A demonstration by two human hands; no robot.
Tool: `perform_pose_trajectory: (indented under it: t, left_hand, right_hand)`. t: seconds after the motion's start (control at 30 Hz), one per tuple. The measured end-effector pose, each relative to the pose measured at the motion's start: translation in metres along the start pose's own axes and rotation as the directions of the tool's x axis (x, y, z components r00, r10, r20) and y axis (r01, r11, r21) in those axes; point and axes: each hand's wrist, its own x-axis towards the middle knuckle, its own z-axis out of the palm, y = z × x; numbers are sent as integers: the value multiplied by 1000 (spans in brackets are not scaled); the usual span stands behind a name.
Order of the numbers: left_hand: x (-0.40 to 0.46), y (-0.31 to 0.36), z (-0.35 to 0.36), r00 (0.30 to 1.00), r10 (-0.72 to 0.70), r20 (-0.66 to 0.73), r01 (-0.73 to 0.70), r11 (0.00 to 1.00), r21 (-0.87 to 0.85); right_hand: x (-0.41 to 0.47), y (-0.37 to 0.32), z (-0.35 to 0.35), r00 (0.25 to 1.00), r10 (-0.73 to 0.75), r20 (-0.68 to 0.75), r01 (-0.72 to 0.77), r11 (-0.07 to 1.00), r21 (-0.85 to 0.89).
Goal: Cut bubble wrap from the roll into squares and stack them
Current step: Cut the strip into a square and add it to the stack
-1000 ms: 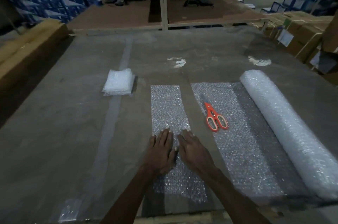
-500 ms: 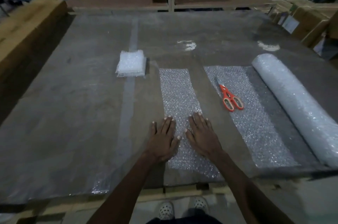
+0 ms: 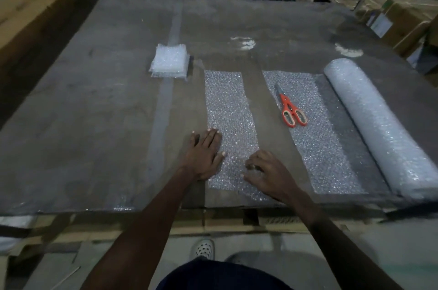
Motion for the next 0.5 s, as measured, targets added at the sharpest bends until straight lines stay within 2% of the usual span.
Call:
perform_pose_trajectory:
  t: [0.13,0.3,0.4,0.5]
  left_hand:
    - [-4,3,-1,999,-29,-24,30,1000,7]
    - [-24,13,-1,997,-22,-72,14,994,-107]
    - [-39,23,-14,996,11,-84,-34,960,-278]
    - [-47,29,-21,993,-46,-107,-20,836,-548]
  right_hand:
    - [-21,2,-3,992,-72,108,72,997,-2]
    - [-23,1,-2,991,-83,110,87,996,-33]
    - [-20,-1,-4,993,-43,110,44,999,-7]
    - [-11,-5,-15,994,58,93,-70,989,134]
